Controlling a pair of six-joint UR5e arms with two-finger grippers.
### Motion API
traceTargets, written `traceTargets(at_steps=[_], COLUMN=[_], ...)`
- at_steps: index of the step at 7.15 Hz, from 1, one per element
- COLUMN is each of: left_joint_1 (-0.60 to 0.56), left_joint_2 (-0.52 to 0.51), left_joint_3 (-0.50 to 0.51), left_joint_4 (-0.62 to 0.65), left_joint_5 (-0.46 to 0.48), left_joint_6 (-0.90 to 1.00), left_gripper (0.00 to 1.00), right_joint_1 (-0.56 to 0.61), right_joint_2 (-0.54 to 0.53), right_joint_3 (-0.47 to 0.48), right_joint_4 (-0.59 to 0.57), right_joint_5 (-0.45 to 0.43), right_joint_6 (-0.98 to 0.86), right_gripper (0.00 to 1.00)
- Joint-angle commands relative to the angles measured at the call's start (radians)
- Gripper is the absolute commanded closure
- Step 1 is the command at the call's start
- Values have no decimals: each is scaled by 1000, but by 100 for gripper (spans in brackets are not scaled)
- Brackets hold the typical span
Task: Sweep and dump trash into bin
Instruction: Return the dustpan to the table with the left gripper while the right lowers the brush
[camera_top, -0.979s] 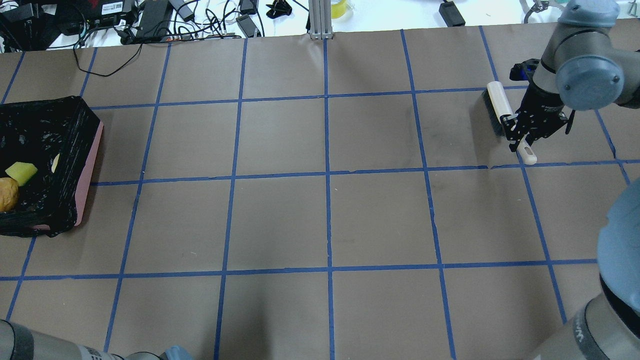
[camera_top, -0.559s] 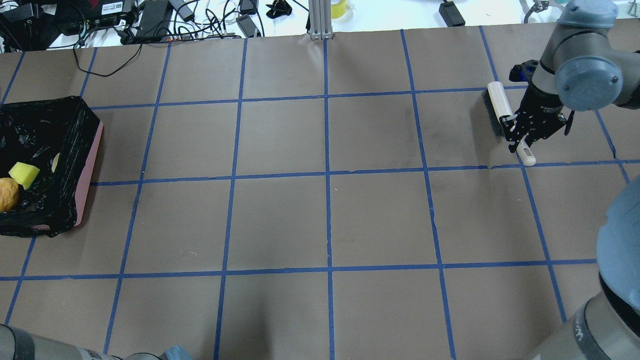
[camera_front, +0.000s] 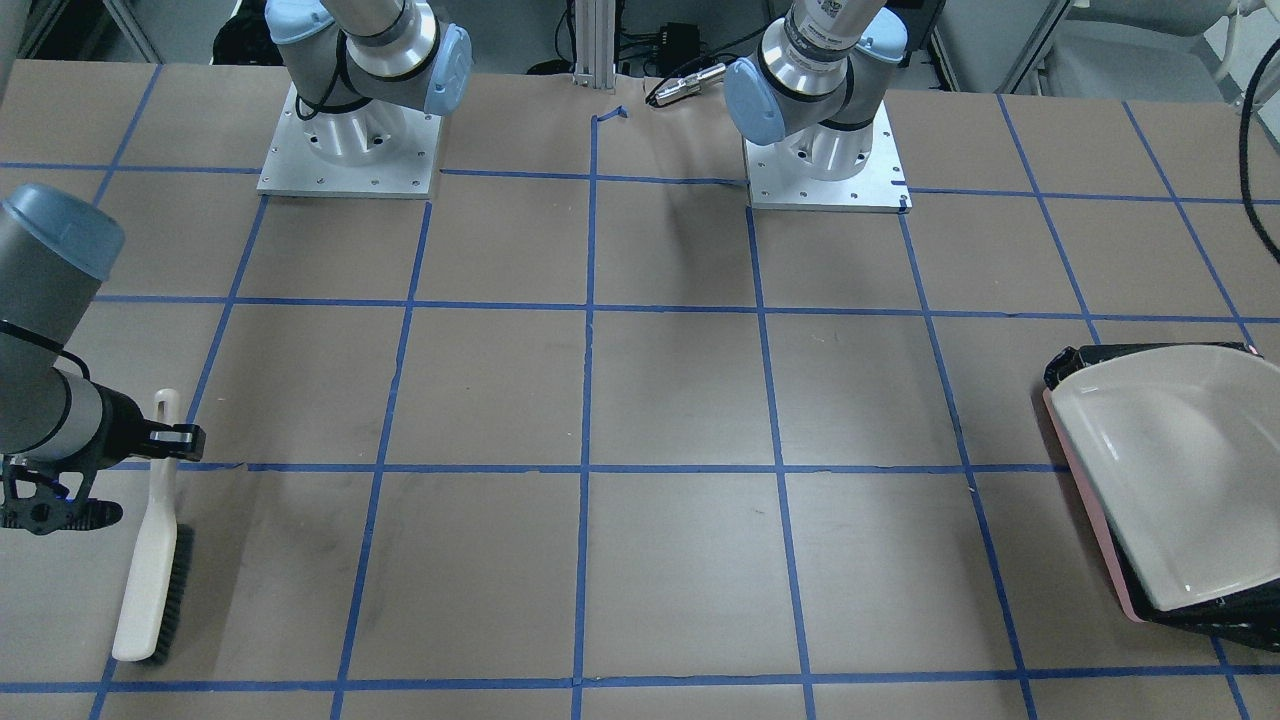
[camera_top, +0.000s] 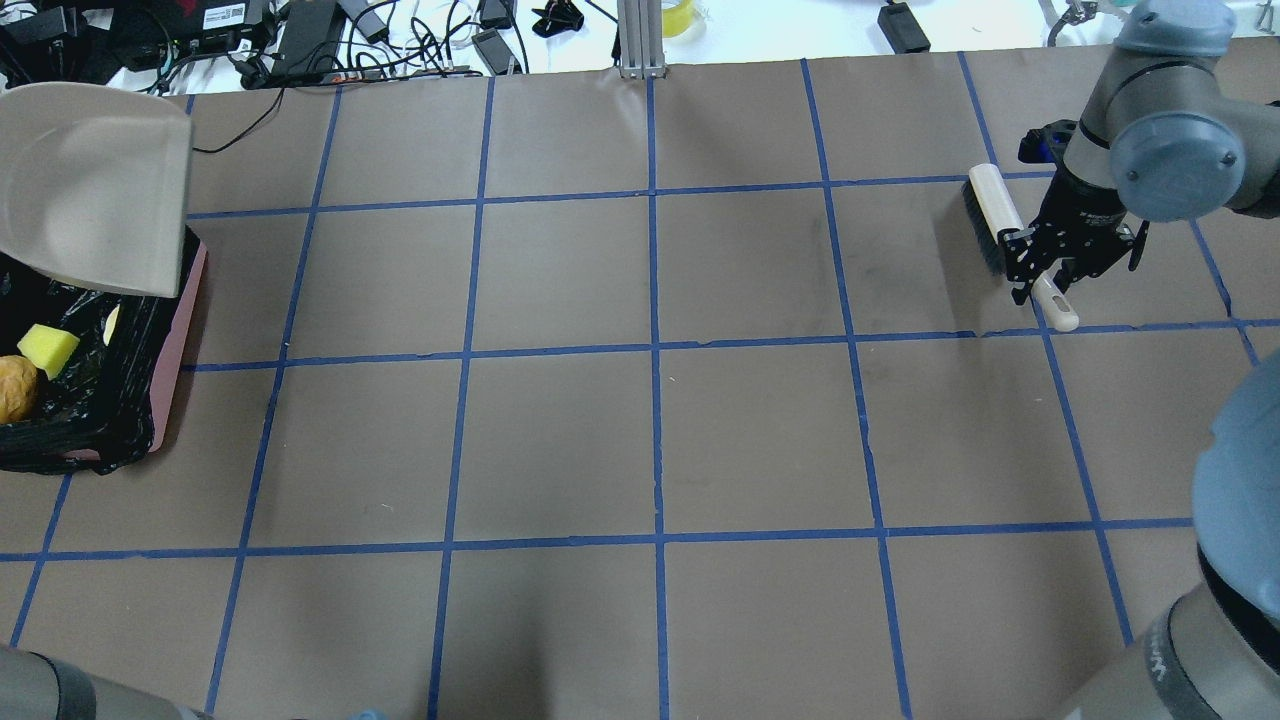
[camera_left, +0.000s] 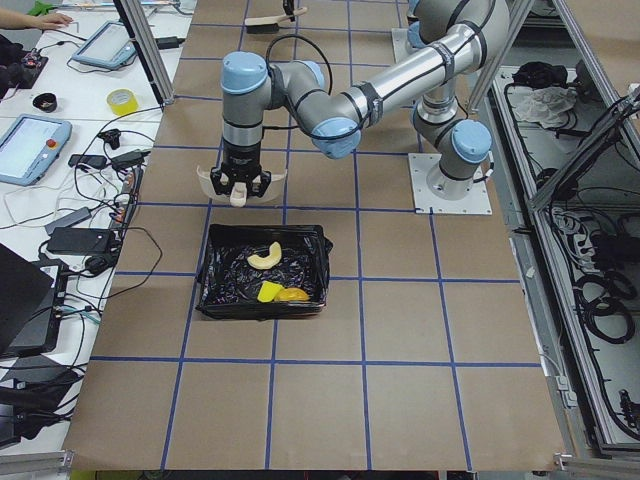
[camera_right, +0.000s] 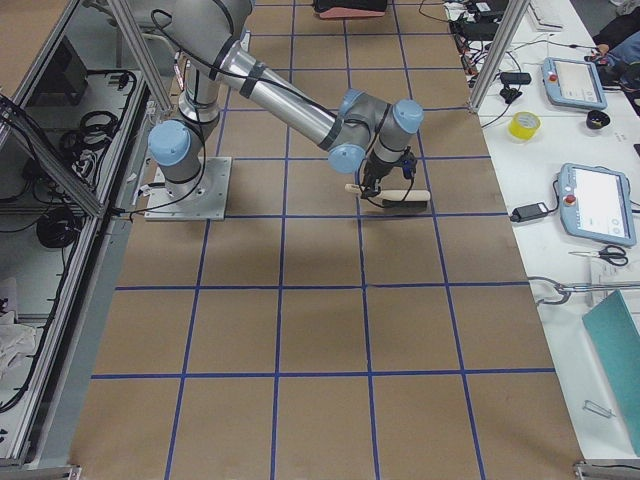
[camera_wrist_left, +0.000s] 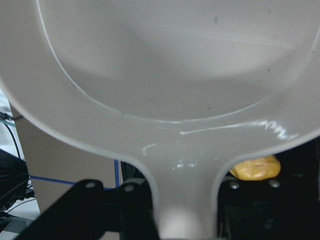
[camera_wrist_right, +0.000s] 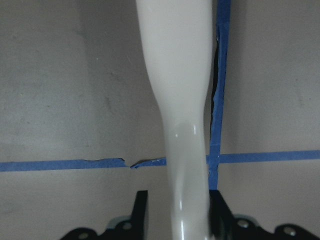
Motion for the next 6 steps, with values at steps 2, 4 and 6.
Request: traceTargets(at_steps=[2,4,6], left_joint_1=[-197,-291,-321], left_joint_2=[-115,-250,-297], left_joint_3=[2,6,3], left_joint_4=[-13,60,96], left_joint_5=[-160,-175,-239], left_joint_6=[-215,-263,-194], left_gripper=[100,100,100], right_joint_1=[0,0,15], right_joint_2=[-1,-17,-99], right_joint_3=[-7,-20,-79], right_joint_4=[3,14,26], right_joint_5=[0,-5,-2], right_joint_6=[0,0,1], right_gripper=[20,1,0])
